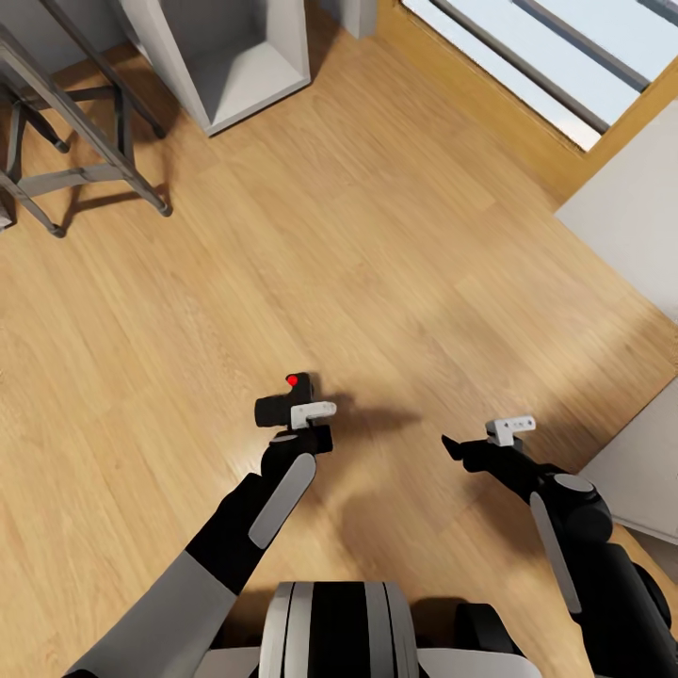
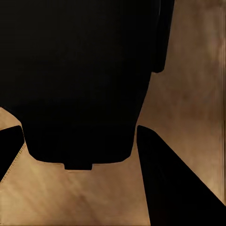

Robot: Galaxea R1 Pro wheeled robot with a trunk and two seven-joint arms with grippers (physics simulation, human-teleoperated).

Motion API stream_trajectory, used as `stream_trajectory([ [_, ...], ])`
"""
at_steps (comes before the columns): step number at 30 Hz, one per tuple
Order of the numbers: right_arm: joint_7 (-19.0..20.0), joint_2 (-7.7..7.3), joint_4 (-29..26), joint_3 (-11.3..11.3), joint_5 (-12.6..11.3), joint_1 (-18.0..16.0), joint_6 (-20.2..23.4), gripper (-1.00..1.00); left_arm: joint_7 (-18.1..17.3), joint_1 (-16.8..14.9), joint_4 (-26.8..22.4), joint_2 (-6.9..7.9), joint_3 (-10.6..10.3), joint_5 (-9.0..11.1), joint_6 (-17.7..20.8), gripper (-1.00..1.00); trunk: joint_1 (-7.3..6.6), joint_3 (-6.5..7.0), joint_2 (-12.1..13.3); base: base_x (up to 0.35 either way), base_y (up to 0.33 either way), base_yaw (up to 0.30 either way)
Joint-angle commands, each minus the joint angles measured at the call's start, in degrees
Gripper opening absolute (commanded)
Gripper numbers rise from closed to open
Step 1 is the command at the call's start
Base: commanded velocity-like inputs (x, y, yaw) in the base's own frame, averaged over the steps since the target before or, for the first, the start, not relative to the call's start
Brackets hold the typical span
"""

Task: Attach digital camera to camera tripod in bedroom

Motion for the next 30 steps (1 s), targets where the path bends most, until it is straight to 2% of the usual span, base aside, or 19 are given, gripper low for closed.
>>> stream_trajectory([
  [1,0.3,0.04,0.0,0.1,0.0,0.2,0.3,1.00,0.4,0.0,-0.1,0.02,-0.1,0.3,0.2,-1.00,-0.03,0.20,0.0,0.000,0.000,0.000],
  [13,0.3,0.08,0.0,0.3,0.0,0.6,0.3,1.00,0.4,0.0,-0.1,0.02,-0.1,0.3,0.2,-1.00,-0.34,2.86,0.2,0.000,0.000,0.000],
  [15,0.4,0.04,0.0,0.2,0.0,0.6,0.3,1.00,0.3,0.5,-1.3,0.15,0.0,0.4,0.8,-1.00,-0.39,3.30,0.2,0.000,0.000,0.000],
  [21,0.5,0.00,-0.1,-0.2,-0.1,0.6,0.3,1.00,-0.2,2.8,-9.7,2.11,0.6,0.8,6.8,-1.00,-0.55,4.63,0.3,0.000,0.000,0.000],
  [27,0.4,0.21,-0.1,0.0,-0.1,0.7,0.3,1.00,-0.8,3.4,-11.8,2.66,0.9,1.3,9.5,-1.00,-0.70,5.96,0.3,0.000,0.000,0.000],
  [30,0.4,0.26,0.0,0.0,0.0,2.5,0.2,1.00,-4.0,3.6,-13.9,3.95,1.7,3.5,13.7,-1.00,-0.78,6.62,0.4,0.000,0.000,0.000],
])
